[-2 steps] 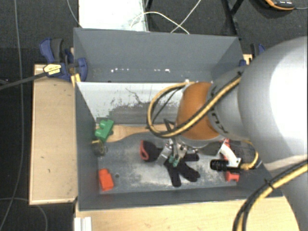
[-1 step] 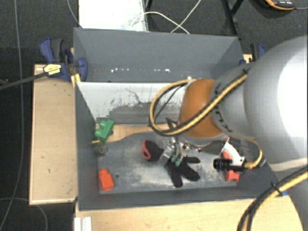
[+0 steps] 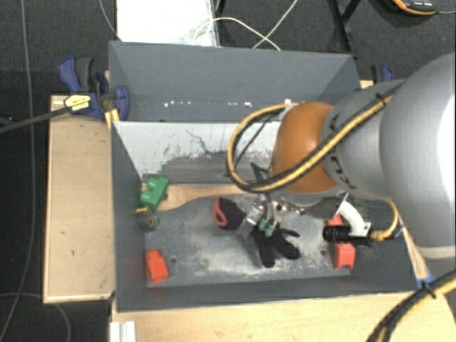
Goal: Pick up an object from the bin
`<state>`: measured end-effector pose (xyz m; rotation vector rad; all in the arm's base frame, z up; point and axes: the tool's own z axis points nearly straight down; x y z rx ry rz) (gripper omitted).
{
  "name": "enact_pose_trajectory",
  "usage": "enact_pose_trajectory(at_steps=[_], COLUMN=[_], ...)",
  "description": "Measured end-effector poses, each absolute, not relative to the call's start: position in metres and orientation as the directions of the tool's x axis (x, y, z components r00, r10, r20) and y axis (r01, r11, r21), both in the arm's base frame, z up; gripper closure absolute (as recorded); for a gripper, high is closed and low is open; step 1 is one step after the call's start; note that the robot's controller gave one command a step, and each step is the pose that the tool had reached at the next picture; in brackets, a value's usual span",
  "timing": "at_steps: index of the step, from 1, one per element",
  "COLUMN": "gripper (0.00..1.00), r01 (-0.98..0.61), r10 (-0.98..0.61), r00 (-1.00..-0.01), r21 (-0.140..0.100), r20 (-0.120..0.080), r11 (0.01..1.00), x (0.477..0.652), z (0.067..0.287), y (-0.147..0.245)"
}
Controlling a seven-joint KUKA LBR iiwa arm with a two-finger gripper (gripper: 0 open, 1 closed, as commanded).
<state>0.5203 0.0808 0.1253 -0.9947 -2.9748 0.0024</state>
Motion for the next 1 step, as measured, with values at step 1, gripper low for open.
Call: enact_pose_trajectory(at_steps=[1], gripper=[1.00], r01=[0.600], r10=[0.600], r00=[-0.800], r21=[-0.001], r20=[0.003], r11=[0.800], x=[0.5211], z=[0.1594], y=[0.0811])
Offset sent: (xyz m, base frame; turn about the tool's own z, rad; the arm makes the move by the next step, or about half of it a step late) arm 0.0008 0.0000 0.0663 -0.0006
